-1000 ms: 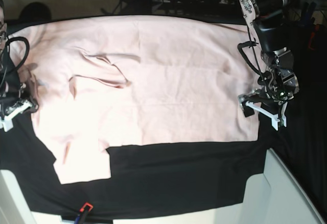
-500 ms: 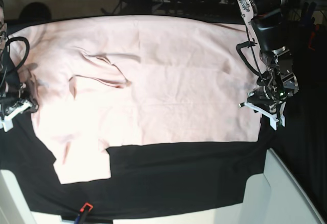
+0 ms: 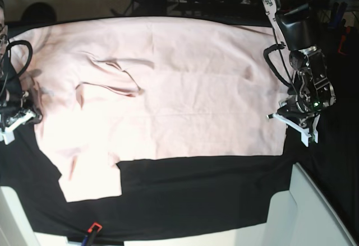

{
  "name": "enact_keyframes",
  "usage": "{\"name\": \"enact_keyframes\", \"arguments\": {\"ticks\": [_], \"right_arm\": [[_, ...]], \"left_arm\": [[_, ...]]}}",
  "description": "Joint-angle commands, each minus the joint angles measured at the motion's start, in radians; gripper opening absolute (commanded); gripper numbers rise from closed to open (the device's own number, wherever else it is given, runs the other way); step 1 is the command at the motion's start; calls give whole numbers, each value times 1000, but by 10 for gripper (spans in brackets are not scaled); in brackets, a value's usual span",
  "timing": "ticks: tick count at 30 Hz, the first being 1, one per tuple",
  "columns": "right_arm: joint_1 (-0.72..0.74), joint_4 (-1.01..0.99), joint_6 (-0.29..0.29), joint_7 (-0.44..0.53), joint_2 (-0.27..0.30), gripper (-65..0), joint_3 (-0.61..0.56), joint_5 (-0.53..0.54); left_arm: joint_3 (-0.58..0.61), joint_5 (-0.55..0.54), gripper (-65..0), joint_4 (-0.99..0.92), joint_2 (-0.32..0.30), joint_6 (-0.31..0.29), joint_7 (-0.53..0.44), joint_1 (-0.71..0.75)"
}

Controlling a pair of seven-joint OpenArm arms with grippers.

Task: Fold the T-shirt properly
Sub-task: 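Lower both grippers and pinch the shirt's side edges midway along the body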

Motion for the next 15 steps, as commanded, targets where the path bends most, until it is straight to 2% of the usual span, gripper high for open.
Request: {"name": "enact_keyframes", "arguments": {"ticks": [1, 2, 7, 9, 10, 12, 15], "right_arm": [[23, 15, 10, 13, 19, -649, 0, 12], [23, 15, 10, 13, 17, -649, 0, 12], [23, 15, 10, 13, 16, -649, 0, 12], [23, 15, 10, 13, 16, -649, 0, 12], [23, 15, 10, 13, 16, -649, 0, 12], [23, 15, 10, 13, 16, -649, 0, 12], [23, 15, 10, 13, 19, -649, 0, 12]], "left_arm": [[-1, -8, -626, 17, -10, -2, -14, -15], [-1, -8, -650, 17, -10, -2, -15, -15], [-6, -8, -647, 25, -8, -2, -15, -20], [-47, -8, -642, 26, -8, -2, -15, -23], [-81, -8, -618, 22, -8, -2, -14, -37], [-141, -8, -526, 8, -8, -2, -9, -54], [-169, -8, -314, -18, -11, -7, -9, -77]]}}
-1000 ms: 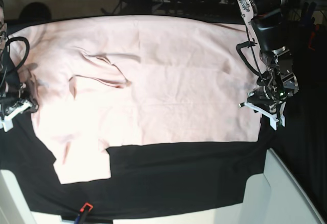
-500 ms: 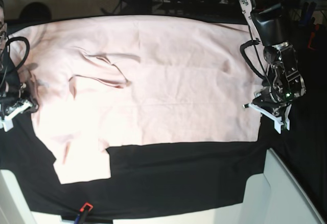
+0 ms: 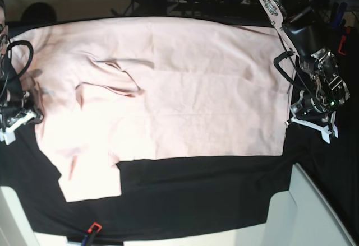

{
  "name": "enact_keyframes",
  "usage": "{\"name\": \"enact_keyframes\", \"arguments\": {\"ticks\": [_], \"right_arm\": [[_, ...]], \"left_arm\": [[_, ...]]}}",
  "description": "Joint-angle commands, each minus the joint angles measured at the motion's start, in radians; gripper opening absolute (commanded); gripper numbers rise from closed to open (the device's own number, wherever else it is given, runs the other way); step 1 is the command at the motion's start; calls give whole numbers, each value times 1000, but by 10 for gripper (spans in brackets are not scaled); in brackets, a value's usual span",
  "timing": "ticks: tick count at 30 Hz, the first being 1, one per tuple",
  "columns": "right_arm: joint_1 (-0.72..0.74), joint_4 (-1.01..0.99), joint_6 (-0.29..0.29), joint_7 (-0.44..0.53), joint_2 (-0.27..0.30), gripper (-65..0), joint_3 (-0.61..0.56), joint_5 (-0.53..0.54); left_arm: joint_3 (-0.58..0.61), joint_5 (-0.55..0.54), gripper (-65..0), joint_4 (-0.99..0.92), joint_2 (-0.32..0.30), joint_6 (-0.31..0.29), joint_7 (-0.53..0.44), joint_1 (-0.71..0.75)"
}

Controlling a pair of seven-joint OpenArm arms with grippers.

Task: Fold the T-shirt properly
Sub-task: 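Lower both grippers and pinch the shirt's side edges midway along the body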

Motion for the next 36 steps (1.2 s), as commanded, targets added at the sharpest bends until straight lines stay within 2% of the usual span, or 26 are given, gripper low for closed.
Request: {"name": "enact_keyframes", "arguments": {"ticks": [1, 3, 7, 12, 17, 22, 29, 31, 34, 36], "right_arm": [[23, 15, 10, 13, 22, -649, 0, 12], [23, 15, 10, 13, 22, -649, 0, 12], [23, 15, 10, 13, 20, -649, 0, 12], [21, 15, 10, 13, 25, -649, 0, 12], [18, 15, 10, 13, 26, -649, 0, 12], [18, 15, 10, 13, 23, -649, 0, 12], [18, 15, 10, 13, 23, -649, 0, 12], [18, 15, 10, 13, 25, -649, 0, 12], [18, 15, 10, 13, 25, -649, 0, 12], [18, 15, 10, 13, 25, -649, 0, 12]], "left_arm": [[3, -15, -269, 1, -2, -11, -10, -30], [3, -13, -213, -28, -4, -11, -15, -40], [5, -12, -215, -144, -7, -11, -21, -95], [5, -3, -215, -265, -22, -11, -95, -135], [8, -3, -215, -289, -22, -13, -115, -137], [117, -13, -217, -289, -20, -13, -113, -131], [128, -13, -225, -289, 9, -13, -112, -129], [128, -13, -287, -288, 22, -13, -110, -129], [129, -13, -487, -289, 26, -13, -110, -129], [129, -13, -576, -289, 27, -13, -110, -129]]}}
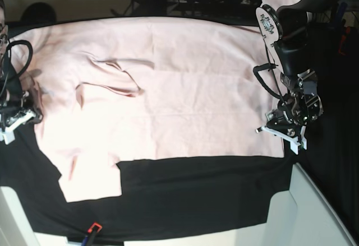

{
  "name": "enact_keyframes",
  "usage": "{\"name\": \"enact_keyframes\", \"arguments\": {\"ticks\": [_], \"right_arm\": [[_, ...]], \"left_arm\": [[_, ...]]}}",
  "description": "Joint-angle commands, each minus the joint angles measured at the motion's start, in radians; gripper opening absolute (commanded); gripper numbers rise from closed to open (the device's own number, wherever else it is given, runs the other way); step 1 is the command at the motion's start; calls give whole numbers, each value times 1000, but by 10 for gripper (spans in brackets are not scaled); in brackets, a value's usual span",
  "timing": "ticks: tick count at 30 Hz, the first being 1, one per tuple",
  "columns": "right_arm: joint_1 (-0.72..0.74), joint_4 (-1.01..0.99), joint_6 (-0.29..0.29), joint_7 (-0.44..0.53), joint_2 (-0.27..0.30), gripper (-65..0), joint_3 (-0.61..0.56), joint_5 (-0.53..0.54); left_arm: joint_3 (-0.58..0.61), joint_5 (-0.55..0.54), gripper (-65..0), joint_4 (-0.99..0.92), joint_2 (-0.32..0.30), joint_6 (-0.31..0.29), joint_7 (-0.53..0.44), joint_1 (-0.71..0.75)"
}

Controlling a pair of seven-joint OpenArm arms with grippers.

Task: Fold the T-shirt properly
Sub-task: 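Lower both grippers and pinch the shirt's side edges midway along the body, then lift the pinched edges and fold them toward the collar with both grippers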

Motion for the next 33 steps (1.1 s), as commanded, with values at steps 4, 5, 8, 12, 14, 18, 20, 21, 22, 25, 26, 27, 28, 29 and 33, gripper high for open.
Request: {"name": "enact_keyframes", "arguments": {"ticks": [4, 5, 8, 12, 14, 18, 20, 21, 22, 25, 26, 27, 28, 29, 33], "right_arm": [[21, 14, 10, 13, 22, -649, 0, 12], [21, 14, 10, 13, 22, -649, 0, 12], [21, 14, 10, 14, 22, -649, 0, 12], [22, 16, 10, 18, 22, -649, 6, 12], [24, 33, 10, 19, 20, -649, 7, 15], [19, 106, 8, 14, 17, -649, 9, 15], [19, 110, 8, 13, 17, -649, 9, 16], [19, 110, 8, 13, 17, -649, 9, 18], [19, 110, 8, 13, 17, -649, 9, 18], [19, 110, 8, 13, 17, -649, 10, 18], [19, 110, 8, 16, 17, -649, 10, 18], [18, 110, 8, 16, 20, -649, 12, 18], [18, 110, 9, 16, 20, -649, 12, 19], [18, 110, 10, 16, 22, -649, 12, 19], [4, 110, 10, 13, 24, -649, 61, 19]], "left_arm": [[-1, -11, -588, 4, -1, -6, 24, -13], [-1, -11, -596, 4, -1, -6, 24, -11], [-4, -11, -650, 13, -3, -6, 24, -2], [-4, -11, -650, 75, -3, -6, 24, 27], [1, -11, -650, 131, 0, -6, 26, 50], [1, -11, -650, 216, 8, -9, 81, 68], [-4, -11, -650, 253, 13, -9, 102, 73], [-4, -11, -650, 273, 13, -9, 110, 85], [2, -11, -650, 299, 13, -9, 110, 96], [4, -13, -650, 365, 16, -11, 110, 121], [4, -13, -650, 375, 23, -11, 110, 127], [4, -13, -650, 386, 30, -11, 110, 133], [4, -13, -650, 391, 33, -11, 110, 142], [4, -13, -650, 398, 33, -11, 110, 148], [4, -13, -650, 448, 36, -48, 110, 190]]}}
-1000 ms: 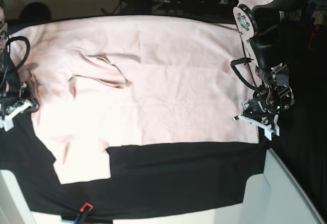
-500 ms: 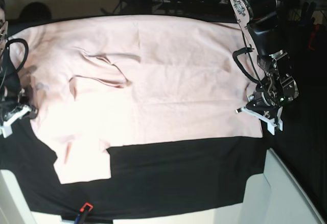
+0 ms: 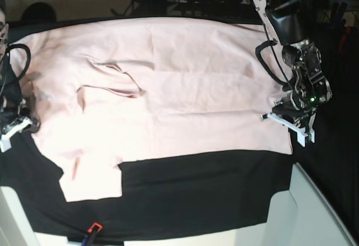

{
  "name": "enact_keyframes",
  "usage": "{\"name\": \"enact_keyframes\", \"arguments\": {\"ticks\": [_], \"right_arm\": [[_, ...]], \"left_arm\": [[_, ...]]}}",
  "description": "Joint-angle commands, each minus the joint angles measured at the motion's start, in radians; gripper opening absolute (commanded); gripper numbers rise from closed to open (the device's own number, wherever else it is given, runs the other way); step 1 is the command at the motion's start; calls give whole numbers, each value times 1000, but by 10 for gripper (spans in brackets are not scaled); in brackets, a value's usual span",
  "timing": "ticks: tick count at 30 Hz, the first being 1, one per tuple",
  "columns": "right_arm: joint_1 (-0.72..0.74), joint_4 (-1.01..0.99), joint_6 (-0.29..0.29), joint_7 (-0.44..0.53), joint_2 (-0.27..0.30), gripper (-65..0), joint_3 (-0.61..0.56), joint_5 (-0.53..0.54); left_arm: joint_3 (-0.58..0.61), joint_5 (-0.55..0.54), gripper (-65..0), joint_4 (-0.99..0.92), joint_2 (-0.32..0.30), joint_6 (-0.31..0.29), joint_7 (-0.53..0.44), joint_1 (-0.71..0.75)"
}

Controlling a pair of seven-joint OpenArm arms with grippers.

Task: Fold the T-shirt properly
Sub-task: 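Lift the pinched edges and fold them toward the collar with both grippers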

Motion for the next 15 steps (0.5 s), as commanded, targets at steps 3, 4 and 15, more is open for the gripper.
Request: {"name": "enact_keyframes", "arguments": {"ticks": [3, 4, 15], "right_arm": [[-15, 45, 9, 17, 24, -650, 100, 17], [-30, 65, 9, 2, 24, -650, 117, 15], [-109, 227, 9, -98, 15, -650, 129, 18]], "left_arm": [[1, -1, -650, 68, -11, -15, -15, 11], [1, -1, -650, 79, -11, -15, -15, 20], [2, -1, -650, 226, 10, -18, -15, 120]]}}
